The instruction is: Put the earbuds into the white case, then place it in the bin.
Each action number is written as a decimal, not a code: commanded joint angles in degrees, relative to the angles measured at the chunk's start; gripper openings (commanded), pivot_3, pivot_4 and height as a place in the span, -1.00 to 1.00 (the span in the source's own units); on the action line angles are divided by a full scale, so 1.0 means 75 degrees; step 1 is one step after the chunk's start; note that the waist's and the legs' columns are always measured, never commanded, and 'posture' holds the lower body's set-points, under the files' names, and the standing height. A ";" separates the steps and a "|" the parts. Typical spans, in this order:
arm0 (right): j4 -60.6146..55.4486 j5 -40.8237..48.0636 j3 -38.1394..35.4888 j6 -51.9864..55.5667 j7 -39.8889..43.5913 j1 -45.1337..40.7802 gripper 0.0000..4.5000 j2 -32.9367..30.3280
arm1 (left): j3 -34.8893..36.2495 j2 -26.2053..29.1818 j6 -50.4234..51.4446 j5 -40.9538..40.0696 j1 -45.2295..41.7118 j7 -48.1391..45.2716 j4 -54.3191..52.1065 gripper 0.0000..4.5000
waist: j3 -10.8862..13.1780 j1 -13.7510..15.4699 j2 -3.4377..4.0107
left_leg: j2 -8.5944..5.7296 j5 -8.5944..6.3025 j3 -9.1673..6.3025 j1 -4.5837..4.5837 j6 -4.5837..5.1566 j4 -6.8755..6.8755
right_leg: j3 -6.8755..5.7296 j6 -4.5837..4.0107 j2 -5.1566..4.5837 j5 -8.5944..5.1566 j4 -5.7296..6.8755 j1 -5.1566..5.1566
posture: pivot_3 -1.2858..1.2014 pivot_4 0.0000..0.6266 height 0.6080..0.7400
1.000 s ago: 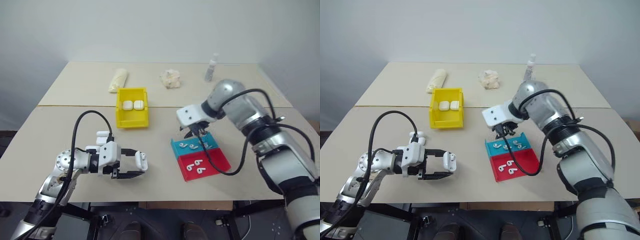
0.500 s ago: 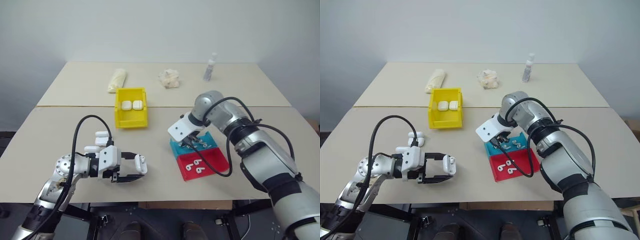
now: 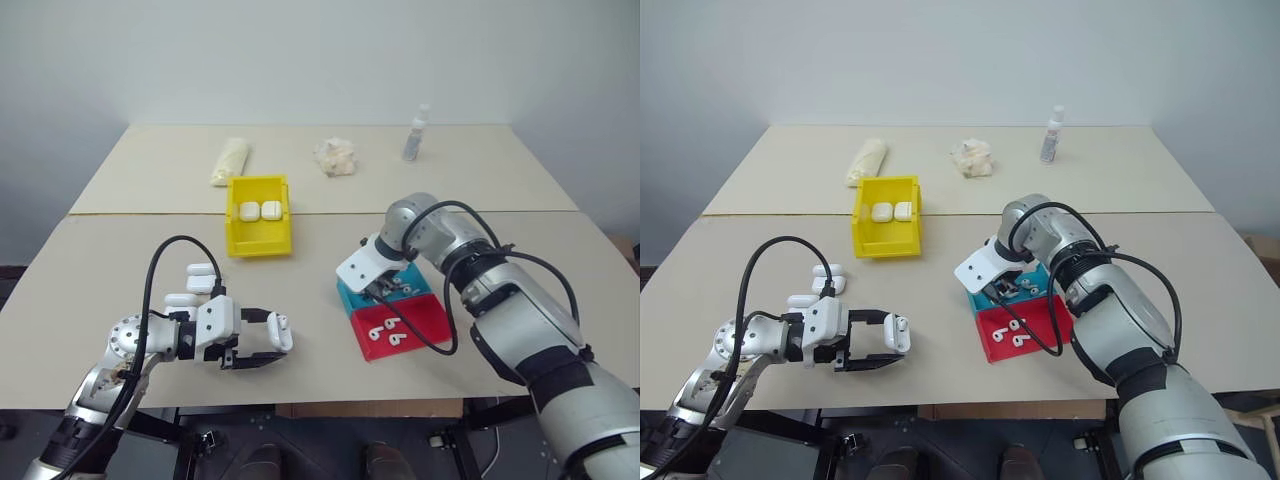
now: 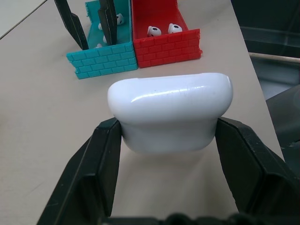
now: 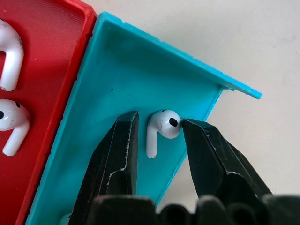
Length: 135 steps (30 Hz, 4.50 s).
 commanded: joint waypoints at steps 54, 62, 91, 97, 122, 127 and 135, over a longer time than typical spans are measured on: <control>-1.1653 0.9385 -0.8446 1.1897 -0.3251 0.4015 -0.73 -0.1206 | -0.0265 -0.0822 0.2403 -0.1843 -0.2279 0.0495 -0.1802 0.24 | 0.0004 0.0181 -0.0002 | 0.0000 0.0000 -0.0021 -0.0062 0.0003 0.0027 | 0.0002 -0.0002 -0.0001 0.0001 0.0032 -0.0047 | 0.03 -0.52 1.00; -1.3301 1.1679 -0.8499 1.1726 -0.4793 0.5694 -0.73 -0.0872 | -0.0217 -0.1007 0.2491 -0.2078 -0.2744 0.0391 -0.1590 0.24 | 0.0003 0.0203 -0.0003 | -0.0006 -0.0005 -0.0023 -0.0063 0.0012 0.0029 | -0.0001 -0.0002 -0.0001 0.0001 0.0010 -0.0034 | 0.03 -0.52 1.00; -1.3004 1.0964 -0.6325 0.9670 -0.4886 0.6987 -0.73 -0.2180 | -0.0082 -0.1104 0.2369 -0.2215 -0.2566 0.0326 -0.1848 0.24 | 0.0002 0.0194 -0.0005 | -0.0007 -0.0006 -0.0037 -0.0042 0.0015 0.0034 | -0.0013 -0.0001 -0.0001 0.0000 -0.0009 0.0002 | 0.03 -0.52 1.00; -1.2930 1.1011 -0.6157 0.9602 -0.4860 0.7019 -0.73 -0.2291 | -0.0047 -0.1147 0.2316 -0.2157 -0.2529 0.0398 -0.1824 0.24 | 0.0002 0.0194 -0.0005 | -0.0007 -0.0006 -0.0038 -0.0037 0.0016 0.0035 | -0.0015 -0.0001 -0.0001 0.0000 -0.0013 0.0008 | 0.03 -0.52 1.00; -1.2875 1.0719 -0.6018 0.9164 -0.4661 0.7332 -0.20 -0.2692 | -0.0059 -0.1067 0.2091 -0.1908 -0.2453 0.0228 -0.1538 0.24 | 0.0002 0.0205 -0.0005 | -0.0006 -0.0015 -0.0040 0.0007 0.0030 0.0030 | -0.0021 0.0000 -0.0001 0.0000 -0.0078 0.0061 | 0.03 -0.52 1.00; -1.2756 1.0691 -0.6477 0.8945 -0.4645 0.7185 -0.20 -0.2861 | -0.0308 -0.1056 0.1787 -0.1518 -0.2640 0.0071 -0.1044 0.24 | 0.0002 0.0214 -0.0005 | -0.0006 -0.0015 -0.0040 0.0008 0.0030 0.0031 | -0.0021 0.0000 -0.0001 0.0000 -0.0077 0.0063 | 0.03 -0.52 1.00; -1.2960 1.0877 -0.6082 0.9639 -0.5314 0.5817 -0.58 -0.3311 | -0.0790 -0.1443 0.1423 -0.0930 -0.2917 0.0170 -0.0442 0.24 | 0.0003 0.0210 -0.0006 | -0.0005 -0.0019 -0.0038 0.0005 0.0038 0.0029 | -0.0021 0.0000 0.0000 0.0000 -0.0083 0.0060 | 0.03 -0.52 1.00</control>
